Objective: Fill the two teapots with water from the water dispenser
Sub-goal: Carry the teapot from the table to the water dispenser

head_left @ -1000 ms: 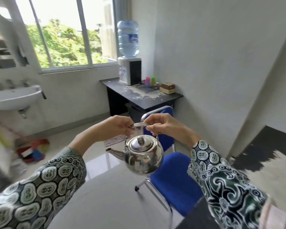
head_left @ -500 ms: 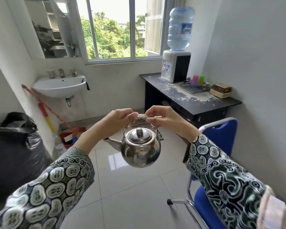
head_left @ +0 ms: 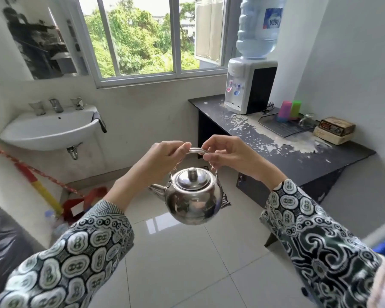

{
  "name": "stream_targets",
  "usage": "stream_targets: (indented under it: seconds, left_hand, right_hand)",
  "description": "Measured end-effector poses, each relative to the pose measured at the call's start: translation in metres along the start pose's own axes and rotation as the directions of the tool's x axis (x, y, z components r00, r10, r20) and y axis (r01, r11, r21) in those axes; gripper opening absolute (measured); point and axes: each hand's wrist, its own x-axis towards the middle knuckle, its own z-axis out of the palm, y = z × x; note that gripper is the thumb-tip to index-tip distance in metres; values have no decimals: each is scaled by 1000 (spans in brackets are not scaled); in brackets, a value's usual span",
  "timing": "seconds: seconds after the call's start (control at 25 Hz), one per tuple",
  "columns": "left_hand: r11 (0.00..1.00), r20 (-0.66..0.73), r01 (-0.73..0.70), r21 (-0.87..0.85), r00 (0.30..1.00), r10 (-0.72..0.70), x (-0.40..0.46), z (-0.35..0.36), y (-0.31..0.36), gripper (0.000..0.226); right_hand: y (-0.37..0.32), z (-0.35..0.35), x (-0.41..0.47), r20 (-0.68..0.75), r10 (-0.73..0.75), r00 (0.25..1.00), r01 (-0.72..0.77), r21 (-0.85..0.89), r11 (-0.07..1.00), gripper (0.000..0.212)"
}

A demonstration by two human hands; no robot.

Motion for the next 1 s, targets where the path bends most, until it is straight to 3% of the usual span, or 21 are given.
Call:
stream_targets:
  seconds: [0.6, 1.0]
  left_hand:
    - [998, 159, -44, 42, 987, 37, 398, 7, -250, 42]
    - [984, 239, -169, 58, 959, 150, 649, 69, -335, 39]
  right_hand:
    - [190, -166, 343, -281, 62, 958, -86, -72, 994, 10]
    - [301, -321, 495, -441, 121, 890, -181, -95, 979, 10]
